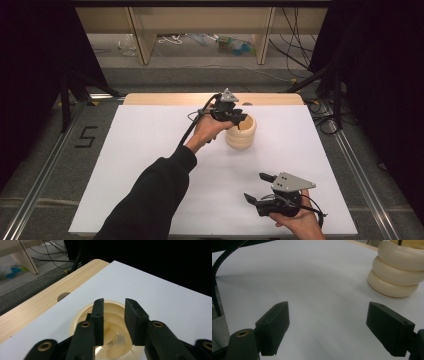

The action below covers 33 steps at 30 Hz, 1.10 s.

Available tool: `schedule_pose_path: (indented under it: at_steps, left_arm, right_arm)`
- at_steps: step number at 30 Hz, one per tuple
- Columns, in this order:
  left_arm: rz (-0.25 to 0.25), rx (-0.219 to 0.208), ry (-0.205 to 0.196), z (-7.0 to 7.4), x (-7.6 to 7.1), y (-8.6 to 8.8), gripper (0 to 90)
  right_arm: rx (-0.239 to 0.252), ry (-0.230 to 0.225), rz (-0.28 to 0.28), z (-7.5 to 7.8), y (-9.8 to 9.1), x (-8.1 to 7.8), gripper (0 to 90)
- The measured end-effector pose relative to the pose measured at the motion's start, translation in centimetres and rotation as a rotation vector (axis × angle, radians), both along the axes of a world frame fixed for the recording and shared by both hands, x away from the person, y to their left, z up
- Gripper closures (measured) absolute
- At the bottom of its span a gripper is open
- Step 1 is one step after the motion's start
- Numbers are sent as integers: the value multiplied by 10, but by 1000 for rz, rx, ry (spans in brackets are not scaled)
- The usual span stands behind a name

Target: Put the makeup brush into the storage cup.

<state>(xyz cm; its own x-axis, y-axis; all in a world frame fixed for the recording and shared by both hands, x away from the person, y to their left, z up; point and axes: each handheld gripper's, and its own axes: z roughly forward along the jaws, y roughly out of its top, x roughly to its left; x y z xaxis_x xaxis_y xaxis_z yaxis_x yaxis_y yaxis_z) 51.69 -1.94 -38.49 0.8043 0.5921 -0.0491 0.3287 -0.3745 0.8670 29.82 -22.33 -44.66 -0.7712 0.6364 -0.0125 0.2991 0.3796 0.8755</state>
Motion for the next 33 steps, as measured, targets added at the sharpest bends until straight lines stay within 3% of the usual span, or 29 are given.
schedule_pose_path:
  at_steps: [1,4,7,12,15,18,21,23,33]
  left_arm:
    - [8,10,-16,1,0,1,597]
    - [33,-4,-22,6,-1,4,425]
    - [46,-24,-25,12,-3,8,382]
    - [42,-7,-30,22,-8,18,354]
    - [43,-40,-29,26,-14,23,353]
    - [38,-31,-28,29,-19,29,346]
    - [39,-57,-20,28,-23,35,340]
    - [43,-46,-14,28,-26,39,326]
    - [35,-70,-43,24,-45,55,301]
  right_arm:
    - [0,0,0,0,0,0,197]
    - [0,2,1,0,0,0,197]
    - [-1,1,2,0,0,0,196]
    - [-1,1,0,0,0,0,196]
    - [-1,0,0,0,0,0,196]
    - [-1,0,0,0,0,0,196]
    - [-1,0,-1,0,0,0,196]
    - [0,6,-4,0,0,0,196]
    - [-4,2,-8,-1,0,0,195]
